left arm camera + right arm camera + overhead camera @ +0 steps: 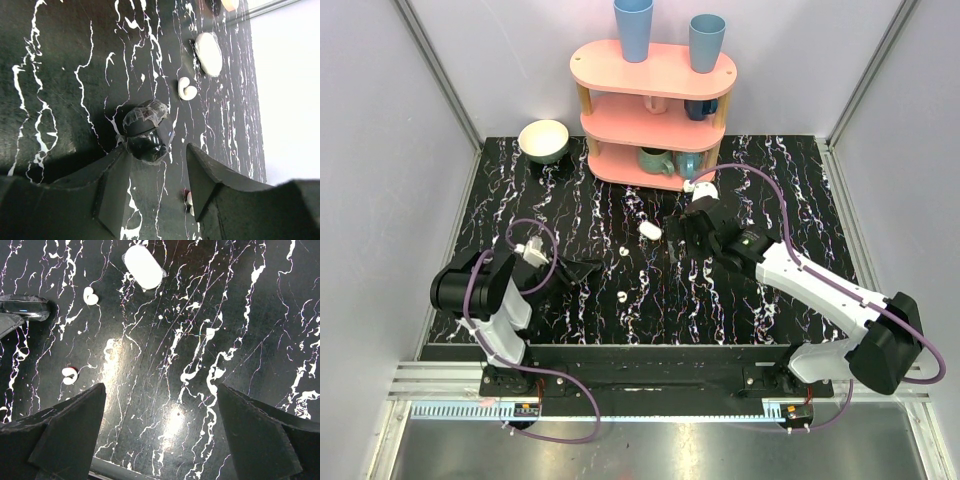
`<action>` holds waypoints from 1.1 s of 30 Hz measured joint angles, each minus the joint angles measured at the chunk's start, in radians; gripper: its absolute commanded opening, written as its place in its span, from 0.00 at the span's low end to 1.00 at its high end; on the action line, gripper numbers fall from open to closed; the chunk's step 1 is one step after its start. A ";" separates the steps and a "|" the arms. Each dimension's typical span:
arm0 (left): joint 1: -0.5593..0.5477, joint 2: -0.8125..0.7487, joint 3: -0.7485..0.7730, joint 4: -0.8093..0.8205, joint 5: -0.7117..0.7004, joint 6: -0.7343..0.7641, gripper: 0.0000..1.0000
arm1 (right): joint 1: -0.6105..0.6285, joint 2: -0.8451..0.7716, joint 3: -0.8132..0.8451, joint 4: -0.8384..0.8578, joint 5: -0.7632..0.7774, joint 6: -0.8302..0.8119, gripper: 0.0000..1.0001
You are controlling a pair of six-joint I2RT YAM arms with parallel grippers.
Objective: Insert the wireless bluetooth earbuds into the charging case
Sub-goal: Place the charging case with the earbuds at the center of the board, then pick up the charging case from the center of the board.
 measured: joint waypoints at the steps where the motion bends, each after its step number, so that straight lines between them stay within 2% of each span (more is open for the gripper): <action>1: 0.000 -0.010 -0.001 -0.009 -0.006 0.003 0.55 | 0.000 0.000 0.000 0.000 0.000 -0.002 1.00; 8: 0.000 -0.108 -0.007 -0.061 -0.042 0.012 0.59 | 0.000 0.000 0.000 0.005 -0.001 -0.013 1.00; 14: 0.000 -0.335 -0.008 -0.131 -0.072 0.043 0.61 | -0.001 0.000 0.000 0.015 -0.002 -0.023 1.00; 26: 0.002 -0.998 -0.005 -0.770 -0.238 0.230 0.65 | -0.002 0.024 -0.002 0.034 0.001 -0.035 1.00; 31: 0.002 -1.278 0.018 -0.999 -0.309 0.283 0.71 | -0.006 0.054 -0.003 0.064 -0.021 -0.078 1.00; 33: 0.002 -1.359 0.036 -1.064 -0.335 0.295 0.79 | -0.007 0.077 -0.005 0.089 -0.019 -0.100 1.00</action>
